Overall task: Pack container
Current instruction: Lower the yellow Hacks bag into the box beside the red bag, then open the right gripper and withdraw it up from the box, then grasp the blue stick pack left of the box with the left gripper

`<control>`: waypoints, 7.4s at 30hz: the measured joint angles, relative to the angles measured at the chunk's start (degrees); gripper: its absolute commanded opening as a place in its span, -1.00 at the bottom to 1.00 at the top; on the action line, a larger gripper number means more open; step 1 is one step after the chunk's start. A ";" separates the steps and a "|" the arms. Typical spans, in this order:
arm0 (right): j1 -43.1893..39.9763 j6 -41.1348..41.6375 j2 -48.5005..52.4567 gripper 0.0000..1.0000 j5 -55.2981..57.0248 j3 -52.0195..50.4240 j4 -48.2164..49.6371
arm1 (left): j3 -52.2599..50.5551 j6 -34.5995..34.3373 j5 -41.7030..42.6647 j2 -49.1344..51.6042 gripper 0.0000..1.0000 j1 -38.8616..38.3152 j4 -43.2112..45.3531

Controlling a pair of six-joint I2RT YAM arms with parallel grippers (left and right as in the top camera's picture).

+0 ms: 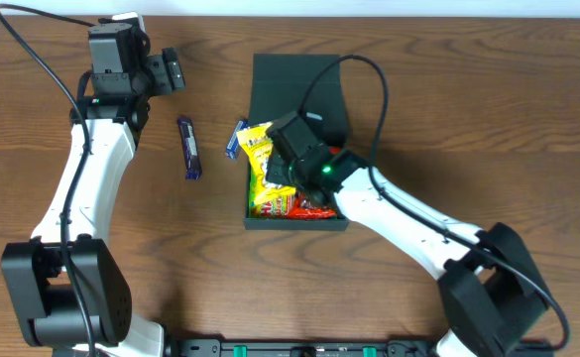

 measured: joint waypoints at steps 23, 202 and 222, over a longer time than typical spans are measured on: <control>1.29 -8.26 -0.07 -0.98 -4.61 0.02 -6.45 | 0.00 0.00 -0.02 0.00 0.90 0.00 -0.48; -19.17 -29.14 -13.18 0.84 -3.28 0.11 11.52 | 0.04 1.46 4.76 18.25 0.16 -0.50 -18.10; -24.24 -29.31 -13.20 0.86 -2.64 0.11 11.67 | 0.55 1.53 1.42 18.01 -0.32 -0.50 -19.98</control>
